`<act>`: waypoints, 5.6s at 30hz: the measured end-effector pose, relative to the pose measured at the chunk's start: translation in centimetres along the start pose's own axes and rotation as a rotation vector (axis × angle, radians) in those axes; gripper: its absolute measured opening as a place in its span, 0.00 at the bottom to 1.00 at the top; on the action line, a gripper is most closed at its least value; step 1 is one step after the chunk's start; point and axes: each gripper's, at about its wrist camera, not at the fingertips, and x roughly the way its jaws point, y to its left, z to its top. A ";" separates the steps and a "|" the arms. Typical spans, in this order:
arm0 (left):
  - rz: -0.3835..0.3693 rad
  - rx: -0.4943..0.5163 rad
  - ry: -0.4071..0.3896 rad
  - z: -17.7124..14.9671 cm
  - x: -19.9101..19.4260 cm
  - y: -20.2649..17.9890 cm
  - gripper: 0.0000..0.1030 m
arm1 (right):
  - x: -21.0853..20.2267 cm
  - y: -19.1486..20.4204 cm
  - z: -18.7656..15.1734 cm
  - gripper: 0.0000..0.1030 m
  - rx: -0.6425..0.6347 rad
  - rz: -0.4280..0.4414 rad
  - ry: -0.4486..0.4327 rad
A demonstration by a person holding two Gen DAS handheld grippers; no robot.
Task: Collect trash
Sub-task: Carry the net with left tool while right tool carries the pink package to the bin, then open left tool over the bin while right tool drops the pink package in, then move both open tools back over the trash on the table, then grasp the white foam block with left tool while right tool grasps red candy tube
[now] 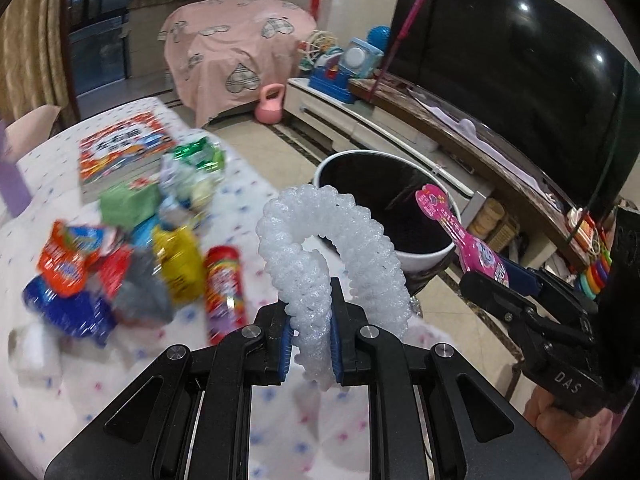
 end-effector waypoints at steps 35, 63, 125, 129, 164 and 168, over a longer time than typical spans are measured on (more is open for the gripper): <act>-0.034 0.052 0.129 8.3 12.8 -4.8 0.36 | 6.5 -10.3 5.2 0.46 0.058 -0.109 0.048; -0.039 0.080 0.092 6.7 10.9 -4.6 0.79 | 4.2 -10.7 6.0 0.74 0.217 0.088 0.019; 0.311 -0.454 -0.071 -12.2 -8.5 21.7 0.88 | 8.2 8.4 -2.1 0.86 0.108 0.156 0.185; 0.342 -0.439 -0.058 -11.7 -7.9 22.3 0.89 | 9.4 9.1 -2.1 0.86 0.090 0.141 0.202; 0.210 -0.373 -0.068 -10.6 -6.9 20.0 0.34 | 10.3 8.7 -2.3 0.30 0.064 0.106 0.231; 0.185 -0.348 -0.091 -10.3 -8.2 18.5 0.34 | 9.3 8.5 -2.3 0.30 0.066 0.125 0.219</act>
